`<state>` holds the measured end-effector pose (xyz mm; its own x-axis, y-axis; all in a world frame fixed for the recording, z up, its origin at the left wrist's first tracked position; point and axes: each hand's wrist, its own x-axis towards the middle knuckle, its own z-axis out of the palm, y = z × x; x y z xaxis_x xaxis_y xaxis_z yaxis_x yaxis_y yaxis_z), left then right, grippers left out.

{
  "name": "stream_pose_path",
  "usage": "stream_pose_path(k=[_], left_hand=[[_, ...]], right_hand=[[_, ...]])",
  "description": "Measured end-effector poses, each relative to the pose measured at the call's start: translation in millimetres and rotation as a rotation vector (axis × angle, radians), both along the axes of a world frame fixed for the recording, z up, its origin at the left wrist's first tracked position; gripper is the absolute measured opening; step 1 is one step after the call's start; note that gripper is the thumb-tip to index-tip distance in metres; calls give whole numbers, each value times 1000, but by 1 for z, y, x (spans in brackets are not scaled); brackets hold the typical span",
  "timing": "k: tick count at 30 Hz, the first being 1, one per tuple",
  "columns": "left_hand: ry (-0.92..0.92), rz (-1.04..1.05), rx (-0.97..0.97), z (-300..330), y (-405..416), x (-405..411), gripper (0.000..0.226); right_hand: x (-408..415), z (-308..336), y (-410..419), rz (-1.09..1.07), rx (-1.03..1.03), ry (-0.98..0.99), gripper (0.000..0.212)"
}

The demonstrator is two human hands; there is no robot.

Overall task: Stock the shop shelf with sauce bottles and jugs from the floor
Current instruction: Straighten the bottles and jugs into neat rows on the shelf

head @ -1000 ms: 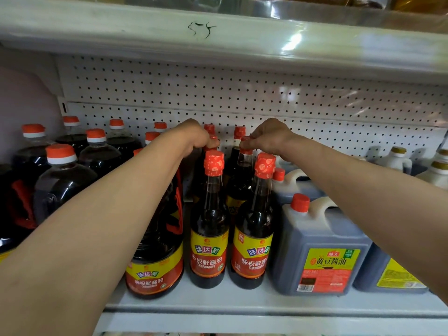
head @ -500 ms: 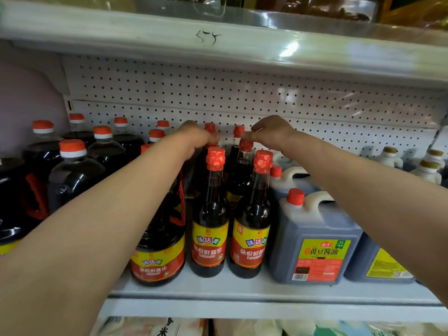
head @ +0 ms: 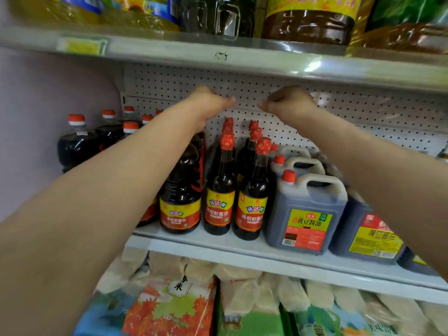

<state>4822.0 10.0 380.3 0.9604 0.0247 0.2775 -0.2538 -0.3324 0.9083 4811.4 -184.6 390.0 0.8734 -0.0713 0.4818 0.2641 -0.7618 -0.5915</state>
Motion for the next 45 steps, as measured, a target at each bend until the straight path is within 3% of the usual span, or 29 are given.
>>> stream_pose_path(k=[9, 23, 35, 40, 43, 45], left_hand=[[-53, 190, -58, -26, 29, -93, 60], [51, 403, 8, -115, 101, -162, 55], [153, 330, 44, -201, 116, -97, 53], [121, 135, -5, -239, 127, -71, 52], [109, 54, 45, -247, 140, -51, 56], [109, 10, 71, -251, 144, -39, 59]], right_hand=[[-76, -18, 13, 154, 91, -9, 45], [-130, -108, 38, 249, 277, 249, 48], [-95, -188, 81, 141, 379, 388, 48], [-84, -221, 130, 126, 515, 462, 31], [-78, -232, 152, 123, 555, 447, 61], [-76, -238, 161, 120, 576, 437, 68]])
